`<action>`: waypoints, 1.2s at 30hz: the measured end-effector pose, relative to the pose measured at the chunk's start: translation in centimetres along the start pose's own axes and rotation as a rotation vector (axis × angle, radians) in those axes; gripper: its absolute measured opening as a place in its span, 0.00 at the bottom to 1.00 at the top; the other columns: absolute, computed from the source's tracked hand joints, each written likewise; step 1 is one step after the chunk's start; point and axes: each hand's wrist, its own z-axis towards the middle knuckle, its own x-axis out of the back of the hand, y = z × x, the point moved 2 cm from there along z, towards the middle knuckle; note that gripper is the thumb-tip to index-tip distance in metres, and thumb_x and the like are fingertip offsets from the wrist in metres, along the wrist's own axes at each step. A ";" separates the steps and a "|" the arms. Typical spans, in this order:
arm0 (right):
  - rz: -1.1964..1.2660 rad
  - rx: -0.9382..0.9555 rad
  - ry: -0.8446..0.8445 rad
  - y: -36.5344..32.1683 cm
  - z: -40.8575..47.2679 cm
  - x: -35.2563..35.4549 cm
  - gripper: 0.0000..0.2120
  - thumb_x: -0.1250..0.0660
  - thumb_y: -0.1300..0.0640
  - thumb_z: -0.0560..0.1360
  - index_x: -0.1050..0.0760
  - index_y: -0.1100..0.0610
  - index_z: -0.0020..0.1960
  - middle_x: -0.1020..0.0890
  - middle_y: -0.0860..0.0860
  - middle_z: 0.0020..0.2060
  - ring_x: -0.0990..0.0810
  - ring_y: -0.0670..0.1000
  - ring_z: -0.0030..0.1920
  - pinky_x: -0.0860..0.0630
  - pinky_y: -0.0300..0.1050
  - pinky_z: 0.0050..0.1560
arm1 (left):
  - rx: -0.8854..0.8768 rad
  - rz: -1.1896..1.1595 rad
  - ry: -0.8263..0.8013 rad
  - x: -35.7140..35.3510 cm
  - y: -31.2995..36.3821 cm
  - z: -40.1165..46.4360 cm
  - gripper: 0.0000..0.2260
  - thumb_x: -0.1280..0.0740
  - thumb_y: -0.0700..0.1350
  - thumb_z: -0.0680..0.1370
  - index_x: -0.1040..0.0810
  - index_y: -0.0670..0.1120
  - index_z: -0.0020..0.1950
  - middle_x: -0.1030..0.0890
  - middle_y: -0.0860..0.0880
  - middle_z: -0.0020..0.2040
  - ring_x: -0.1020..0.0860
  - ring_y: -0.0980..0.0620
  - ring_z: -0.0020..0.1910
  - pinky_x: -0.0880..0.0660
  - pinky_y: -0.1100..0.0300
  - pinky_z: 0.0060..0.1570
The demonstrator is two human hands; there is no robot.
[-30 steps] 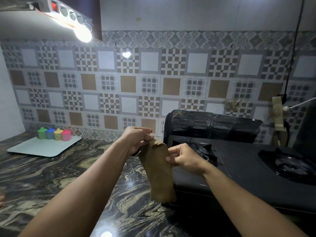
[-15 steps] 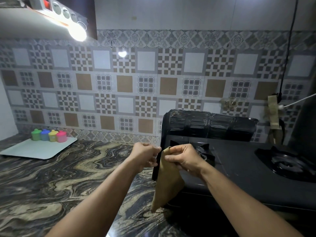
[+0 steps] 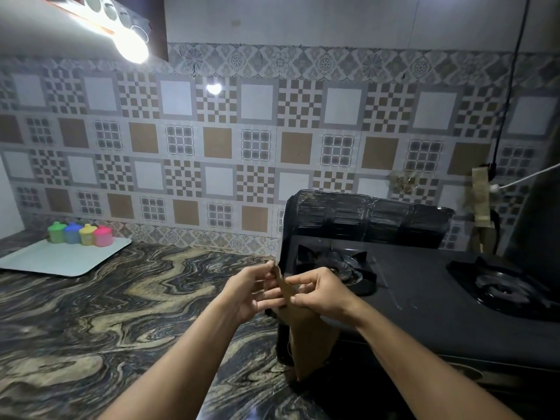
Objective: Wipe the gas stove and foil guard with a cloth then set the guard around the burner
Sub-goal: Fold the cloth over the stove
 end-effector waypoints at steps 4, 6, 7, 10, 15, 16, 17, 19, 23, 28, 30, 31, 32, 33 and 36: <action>-0.009 0.047 0.004 0.2 -0.2 -0.5 0.13 0.28 0.67 0.71 0.17 0.57 0.53 0.18 0.46 0.29 0.28 0.41 0.27 0.33 0.35 0.28 | -0.041 0.026 0.046 0.2 -0.2 0.1 0.03 0.34 0.35 0.75 0.21 0.38 0.43 0.19 0.39 0.40 0.17 0.43 0.33 0.18 0.47 0.35; -0.019 0.052 0.007 0.2 -0.4 -0.7 0.12 0.27 0.60 0.69 0.15 0.52 0.51 0.18 0.54 0.33 0.29 0.49 0.32 0.35 0.41 0.31 | -0.030 0.032 0.042 0.1 -0.2 0.0 0.03 0.33 0.35 0.75 0.20 0.39 0.42 0.18 0.40 0.38 0.16 0.43 0.35 0.19 0.47 0.37; -0.017 0.041 0.013 0.2 -0.5 -0.9 0.12 0.27 0.60 0.68 0.15 0.49 0.50 0.19 0.55 0.34 0.29 0.51 0.33 0.34 0.43 0.31 | -0.027 0.028 0.033 0.0 -0.1 0.0 0.04 0.33 0.35 0.75 0.20 0.39 0.41 0.18 0.41 0.37 0.16 0.43 0.36 0.19 0.47 0.37; 0.062 -0.011 0.080 -0.1 -0.3 -0.7 0.08 0.28 0.63 0.71 0.16 0.52 0.45 0.18 0.52 0.34 0.24 0.48 0.33 0.28 0.41 0.32 | -0.058 0.071 -0.033 -0.1 -0.1 0.2 0.04 0.35 0.34 0.77 0.22 0.38 0.43 0.17 0.41 0.39 0.17 0.43 0.40 0.19 0.46 0.39; 0.168 -0.112 0.187 -0.6 0.0 0.0 0.11 0.27 0.56 0.73 0.20 0.64 0.47 0.15 0.55 0.37 0.15 0.51 0.38 0.20 0.47 0.31 | -0.157 0.249 -0.109 -1.0 -0.3 0.1 0.07 0.37 0.36 0.80 0.24 0.38 0.42 0.20 0.39 0.42 0.19 0.44 0.46 0.19 0.44 0.44; 0.160 -0.104 0.191 -0.7 -0.1 0.0 0.10 0.27 0.57 0.73 0.20 0.64 0.48 0.15 0.56 0.38 0.15 0.53 0.39 0.19 0.49 0.32 | -0.167 0.280 -0.117 -1.1 -0.4 0.1 0.08 0.38 0.37 0.81 0.23 0.38 0.43 0.20 0.38 0.43 0.19 0.43 0.46 0.19 0.45 0.44; 0.154 -0.105 0.195 -0.6 0.0 0.0 0.08 0.28 0.59 0.74 0.19 0.63 0.48 0.15 0.56 0.38 0.15 0.54 0.38 0.19 0.49 0.32 | -0.175 0.303 -0.117 -1.2 -0.4 0.0 0.08 0.38 0.37 0.81 0.22 0.37 0.45 0.19 0.37 0.44 0.19 0.43 0.46 0.19 0.46 0.43; 0.162 -0.115 0.213 -0.5 -0.1 0.0 0.05 0.30 0.61 0.75 0.18 0.62 0.46 0.16 0.57 0.36 0.16 0.54 0.35 0.19 0.47 0.30 | -0.187 0.317 -0.124 -1.3 -0.4 -0.1 0.09 0.39 0.37 0.81 0.22 0.36 0.46 0.19 0.36 0.45 0.18 0.43 0.45 0.18 0.48 0.39; 0.162 -0.108 0.205 -0.5 -0.3 0.0 0.05 0.32 0.61 0.76 0.19 0.63 0.47 0.16 0.55 0.34 0.16 0.51 0.32 0.22 0.43 0.27 | -0.220 0.373 -0.126 -1.4 -0.5 -0.1 0.09 0.39 0.38 0.81 0.23 0.34 0.50 0.17 0.39 0.41 0.16 0.47 0.40 0.18 0.51 0.35; 0.102 -0.164 0.326 -0.1 0.4 0.3 0.07 0.38 0.60 0.80 0.23 0.61 0.47 0.18 0.56 0.38 0.17 0.55 0.39 0.18 0.56 0.35 | -0.249 0.387 -0.077 -1.9 -0.1 0.0 0.10 0.39 0.39 0.81 0.23 0.36 0.44 0.20 0.40 0.40 0.19 0.50 0.38 0.17 0.52 0.35; 0.069 -0.224 0.445 0.1 0.9 1.2 0.08 0.40 0.58 0.80 0.24 0.59 0.47 0.18 0.57 0.43 0.17 0.59 0.44 0.19 0.63 0.41 | -0.256 0.369 -0.050 -1.5 0.7 -0.1 0.10 0.40 0.39 0.82 0.24 0.36 0.44 0.21 0.39 0.42 0.19 0.47 0.42 0.17 0.48 0.38; 0.095 -0.252 0.505 0.1 1.0 1.9 0.08 0.41 0.58 0.81 0.25 0.59 0.47 0.18 0.59 0.44 0.17 0.60 0.46 0.19 0.64 0.41 | -0.251 0.353 -0.033 -1.0 1.2 -0.1 0.10 0.40 0.39 0.82 0.24 0.36 0.45 0.21 0.38 0.44 0.19 0.46 0.43 0.17 0.46 0.40; 0.184 -0.277 0.559 0.0 1.0 2.6 0.09 0.43 0.58 0.81 0.26 0.60 0.48 0.19 0.60 0.45 0.17 0.61 0.45 0.19 0.63 0.39 | -0.239 0.331 -0.011 -0.4 1.7 -0.2 0.10 0.41 0.39 0.82 0.24 0.35 0.46 0.20 0.37 0.46 0.18 0.44 0.45 0.18 0.45 0.42; 0.303 -0.291 0.608 -0.2 0.9 3.3 0.10 0.45 0.58 0.82 0.28 0.61 0.48 0.19 0.62 0.45 0.17 0.61 0.42 0.19 0.61 0.36 | -0.219 0.302 0.013 0.4 2.3 -0.3 0.10 0.42 0.38 0.83 0.24 0.34 0.48 0.20 0.36 0.48 0.17 0.43 0.46 0.18 0.44 0.44; 0.475 -0.307 0.818 -0.9 0.2 6.3 0.13 0.48 0.61 0.82 0.28 0.61 0.43 0.20 0.60 0.39 0.20 0.56 0.34 0.23 0.47 0.27 | -0.166 0.117 0.059 2.9 3.8 -0.1 0.11 0.46 0.35 0.82 0.26 0.33 0.47 0.20 0.35 0.46 0.17 0.42 0.40 0.19 0.40 0.45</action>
